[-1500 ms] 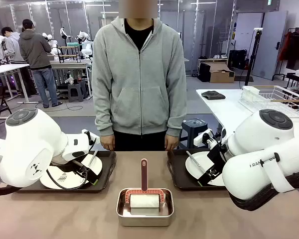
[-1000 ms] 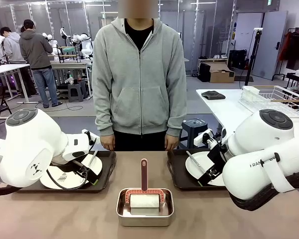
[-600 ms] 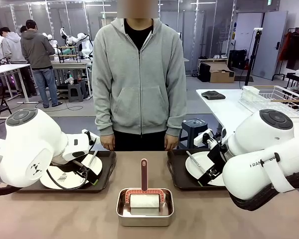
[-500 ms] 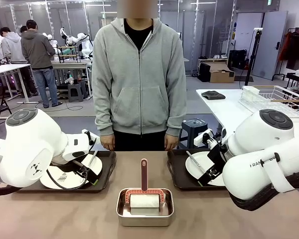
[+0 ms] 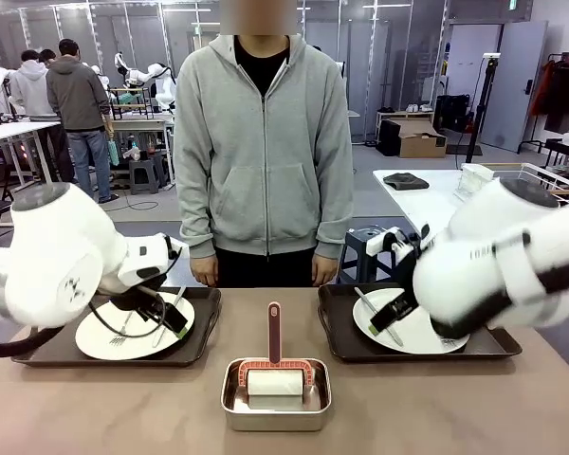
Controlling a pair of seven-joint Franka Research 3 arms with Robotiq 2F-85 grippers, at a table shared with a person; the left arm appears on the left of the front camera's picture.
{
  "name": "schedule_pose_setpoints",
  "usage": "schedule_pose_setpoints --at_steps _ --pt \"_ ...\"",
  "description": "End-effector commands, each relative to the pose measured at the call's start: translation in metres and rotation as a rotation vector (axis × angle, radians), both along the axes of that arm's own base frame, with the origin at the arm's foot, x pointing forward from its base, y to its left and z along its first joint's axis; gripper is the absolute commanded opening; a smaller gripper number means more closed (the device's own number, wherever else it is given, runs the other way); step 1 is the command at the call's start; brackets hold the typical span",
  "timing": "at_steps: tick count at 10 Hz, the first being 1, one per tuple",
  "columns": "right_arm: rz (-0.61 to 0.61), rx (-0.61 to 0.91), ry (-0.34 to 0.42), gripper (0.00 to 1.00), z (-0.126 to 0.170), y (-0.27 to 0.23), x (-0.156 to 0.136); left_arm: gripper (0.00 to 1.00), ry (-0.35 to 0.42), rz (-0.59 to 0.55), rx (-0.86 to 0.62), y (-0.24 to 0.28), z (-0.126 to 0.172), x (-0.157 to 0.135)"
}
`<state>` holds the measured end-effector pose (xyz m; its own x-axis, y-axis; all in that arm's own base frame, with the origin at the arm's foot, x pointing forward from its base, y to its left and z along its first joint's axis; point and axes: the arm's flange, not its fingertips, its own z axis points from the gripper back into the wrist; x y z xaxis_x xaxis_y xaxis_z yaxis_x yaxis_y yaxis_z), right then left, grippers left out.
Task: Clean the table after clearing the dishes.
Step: When the left (or right) Handle tray is removed, use the left hand (or right hand) to clean the left (or right) side of the table with the Lint Roller.
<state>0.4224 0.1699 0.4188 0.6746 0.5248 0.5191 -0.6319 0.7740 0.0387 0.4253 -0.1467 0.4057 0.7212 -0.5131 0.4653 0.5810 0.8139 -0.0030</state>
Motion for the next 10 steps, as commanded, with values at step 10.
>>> schedule_pose_setpoints --at_steps 10 --pt "-0.011 0.989 0.506 1.0 0.049 -0.236 0.031 1.0 0.317 -0.086 -1.023 0.27 0.055 0.021"
